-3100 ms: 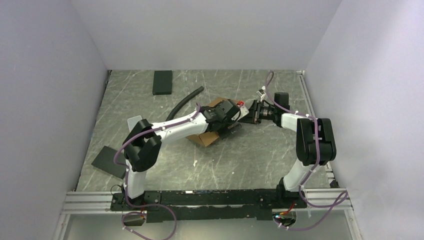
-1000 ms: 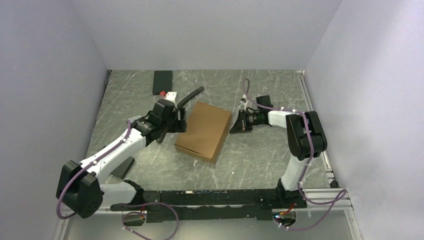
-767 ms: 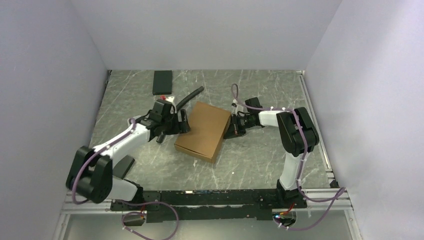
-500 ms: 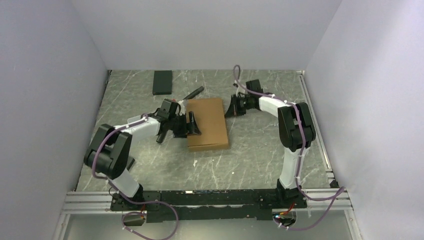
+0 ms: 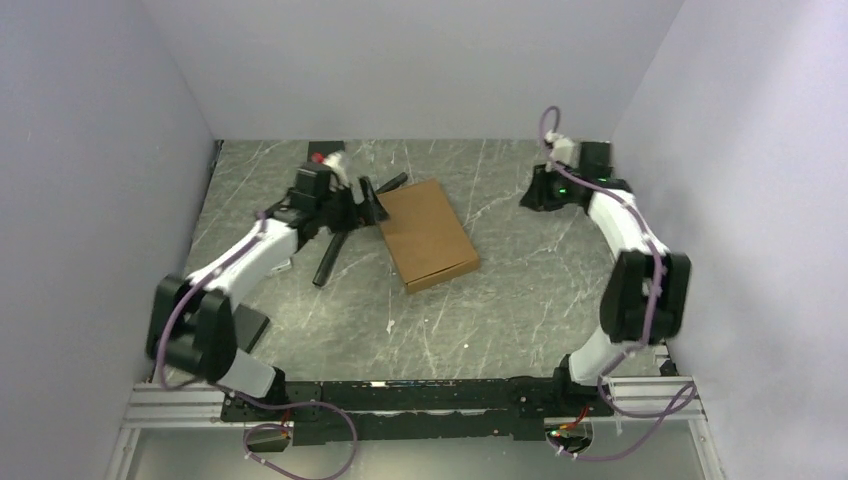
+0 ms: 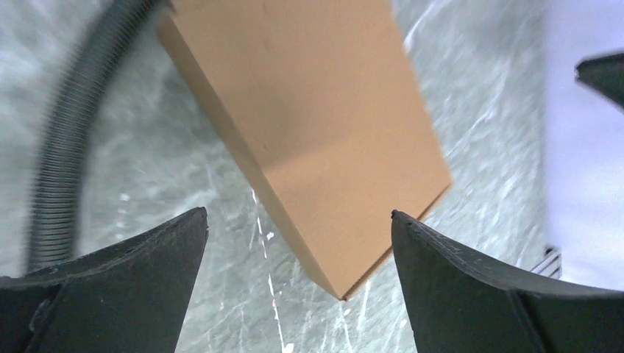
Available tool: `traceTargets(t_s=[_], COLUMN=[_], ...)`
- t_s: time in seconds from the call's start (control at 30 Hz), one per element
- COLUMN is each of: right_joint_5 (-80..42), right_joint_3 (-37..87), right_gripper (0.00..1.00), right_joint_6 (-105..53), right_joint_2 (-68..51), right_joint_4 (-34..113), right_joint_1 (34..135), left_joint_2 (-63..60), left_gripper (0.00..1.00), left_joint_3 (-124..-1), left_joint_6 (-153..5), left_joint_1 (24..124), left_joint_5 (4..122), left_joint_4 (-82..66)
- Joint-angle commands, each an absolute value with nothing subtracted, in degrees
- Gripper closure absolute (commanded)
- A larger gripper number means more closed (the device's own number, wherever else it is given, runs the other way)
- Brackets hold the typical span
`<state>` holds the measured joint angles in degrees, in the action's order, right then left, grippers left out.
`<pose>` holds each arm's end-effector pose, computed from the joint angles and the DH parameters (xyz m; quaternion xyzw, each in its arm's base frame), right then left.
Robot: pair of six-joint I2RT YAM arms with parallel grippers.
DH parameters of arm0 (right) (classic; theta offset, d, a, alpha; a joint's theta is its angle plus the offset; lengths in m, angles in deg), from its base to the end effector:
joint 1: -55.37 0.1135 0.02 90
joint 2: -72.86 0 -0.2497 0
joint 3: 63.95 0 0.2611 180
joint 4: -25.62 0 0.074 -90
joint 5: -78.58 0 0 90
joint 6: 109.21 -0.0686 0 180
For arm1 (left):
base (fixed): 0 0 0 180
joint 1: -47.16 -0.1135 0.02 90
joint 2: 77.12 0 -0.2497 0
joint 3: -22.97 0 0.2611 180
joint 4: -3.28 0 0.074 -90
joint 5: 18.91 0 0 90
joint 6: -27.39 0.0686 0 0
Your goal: Fold the paper box
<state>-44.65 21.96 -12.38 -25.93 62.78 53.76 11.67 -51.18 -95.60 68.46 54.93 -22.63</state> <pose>0.3980 0.0264 0.2014 -0.1386 0.8952 0.2439 0.3463 0.3412 -0.1535 0.2062 -0.0331 0.9006 -0.3025 0.3103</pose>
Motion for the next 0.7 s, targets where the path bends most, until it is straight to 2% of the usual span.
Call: traceTargets(t_s=[0.0, 0.1, 0.13, 0.17, 0.23, 0.4, 0.57, 0.67], right_joint_5=[-51.6, -56.5, -57.5, -55.7, -47.0, -37.3, -35.2, -38.8], right_joint_3=[20.1, 15.6, 14.2, 13.0, 11.6, 8.4, 5.0, 1.6], right_gripper=[0.53, 0.13, 0.04, 0.01, 0.0, 0.0, 0.0, 0.0], right_joint_6=[-0.5, -5.6, -8.2, -13.5, -22.1, -28.2, -30.6, -31.4], right_joint_2=[-8.3, 0.4, 2.9, 5.4, 9.8, 19.1, 21.0, 22.0], right_joint_4=[65.8, 60.9, 59.4, 57.2, 54.9, 53.2, 52.1, 49.4], right_joint_1=[47.4, 40.7, 39.0, 37.9, 37.8, 37.7, 37.6, 36.2], left_joint_2=[-3.0, -7.2, -7.8, -8.3, -9.8, -16.7, -20.5, -21.7], left_gripper=[0.0, 0.0, 0.01, 0.0, 0.0, 0.0, 0.0, 0.01], left_joint_3=[-50.9, -53.4, -54.4, -55.6, -56.9, -49.9, -46.7, -46.2], left_joint_6=[-93.2, -91.8, -90.7, -88.9, -84.4, -80.6, -78.8, -78.1], left_joint_1=[61.4, 55.2, 53.4, 52.2, 51.5, 51.9, 51.9, 51.9], left_joint_5=[54.1, 46.5, 44.2, 43.1, 45.0, 49.7, 51.4, 52.2], left_joint_4=[-23.9, -27.6, -29.7, -31.9, -36.5, -35.7, -36.1, -36.7])
